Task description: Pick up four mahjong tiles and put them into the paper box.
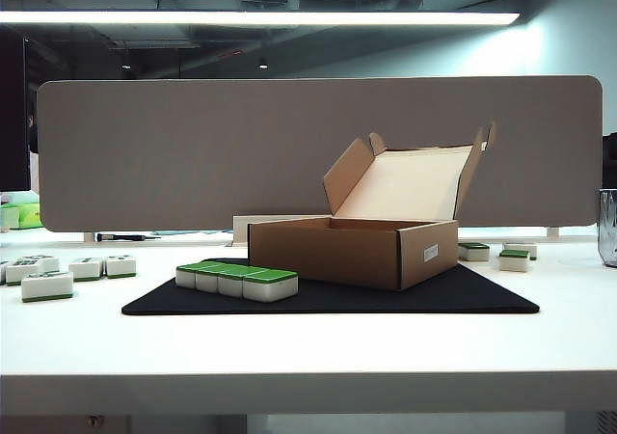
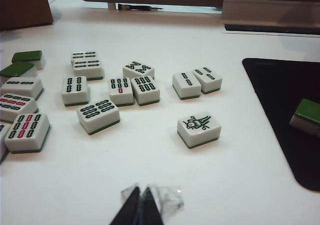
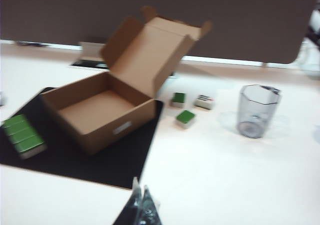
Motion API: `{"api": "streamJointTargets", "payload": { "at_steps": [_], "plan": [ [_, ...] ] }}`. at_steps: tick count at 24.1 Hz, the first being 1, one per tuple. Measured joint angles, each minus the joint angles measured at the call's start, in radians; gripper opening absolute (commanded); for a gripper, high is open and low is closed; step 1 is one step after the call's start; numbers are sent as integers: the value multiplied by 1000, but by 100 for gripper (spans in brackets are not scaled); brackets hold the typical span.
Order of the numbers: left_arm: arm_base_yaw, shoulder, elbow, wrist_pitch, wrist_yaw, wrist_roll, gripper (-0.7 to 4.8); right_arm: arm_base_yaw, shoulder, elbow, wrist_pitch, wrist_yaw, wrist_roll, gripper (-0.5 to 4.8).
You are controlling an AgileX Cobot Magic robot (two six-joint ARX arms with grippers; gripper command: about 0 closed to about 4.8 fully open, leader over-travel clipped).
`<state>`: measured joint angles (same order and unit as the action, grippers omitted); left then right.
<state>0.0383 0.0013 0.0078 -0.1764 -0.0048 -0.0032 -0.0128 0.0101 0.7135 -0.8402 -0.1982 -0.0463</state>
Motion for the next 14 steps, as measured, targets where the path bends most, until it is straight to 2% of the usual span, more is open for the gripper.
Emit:
{"api": "streamJointTargets", "payload": {
  "at_steps": [8,14],
  "plan": [
    [0,0,0,0,0,0,-6,0,2,201,-263,-180,0,-1],
    [0,0,0,0,0,0,-6,0,2,227,-320,-206,0,-1]
  ]
}}
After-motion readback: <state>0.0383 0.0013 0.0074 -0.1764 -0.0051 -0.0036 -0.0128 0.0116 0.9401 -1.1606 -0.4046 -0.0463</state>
